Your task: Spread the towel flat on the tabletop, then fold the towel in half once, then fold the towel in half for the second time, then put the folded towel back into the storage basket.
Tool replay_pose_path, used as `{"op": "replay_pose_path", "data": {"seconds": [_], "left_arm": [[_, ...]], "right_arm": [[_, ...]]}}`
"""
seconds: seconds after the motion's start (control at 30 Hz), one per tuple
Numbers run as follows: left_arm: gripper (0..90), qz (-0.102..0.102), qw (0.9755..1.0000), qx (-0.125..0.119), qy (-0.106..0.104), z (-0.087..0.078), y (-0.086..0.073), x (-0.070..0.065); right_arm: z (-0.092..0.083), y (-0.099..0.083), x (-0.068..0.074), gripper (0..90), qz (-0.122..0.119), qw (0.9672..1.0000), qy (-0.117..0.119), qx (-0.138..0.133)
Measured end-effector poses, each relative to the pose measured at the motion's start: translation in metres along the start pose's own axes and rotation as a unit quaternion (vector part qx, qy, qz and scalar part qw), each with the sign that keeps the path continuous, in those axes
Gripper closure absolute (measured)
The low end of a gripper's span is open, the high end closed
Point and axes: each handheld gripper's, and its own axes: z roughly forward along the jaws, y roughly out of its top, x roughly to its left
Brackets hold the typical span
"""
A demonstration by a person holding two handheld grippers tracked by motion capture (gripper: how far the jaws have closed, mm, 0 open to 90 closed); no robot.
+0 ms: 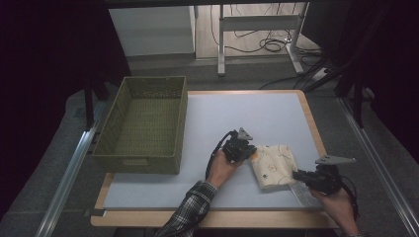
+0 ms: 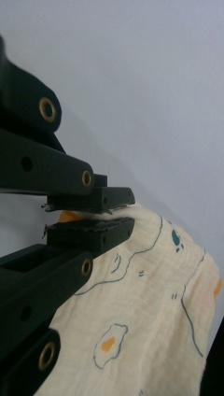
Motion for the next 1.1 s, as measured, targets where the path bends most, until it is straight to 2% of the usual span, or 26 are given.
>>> {"op": "replay_pose_path", "data": {"seconds": [0.17,0.27,0.5,1.1], "left_arm": [[83.9,-0.003,0.9999,-0.005,0.011,-0.013,0.002,0.008],[83.9,0.003,0.9997,-0.003,0.022,-0.022,0.004,0.012],[83.8,0.009,0.999,-0.002,0.043,-0.041,0.006,0.023],[83.3,0.008,0.9959,-0.008,0.09,-0.088,0.014,0.048]], "right_arm": [[0.003,0.012,0.01,82.8,-0.014,0.9998,0.015,-0.002],[0.006,0.019,0.017,82.7,-0.024,0.9994,0.022,-0.004],[0.016,0.034,0.032,82.6,-0.051,0.9984,0.024,-0.01],[0.038,0.073,0.059,82.2,-0.078,0.9957,0.037,-0.032]]}}
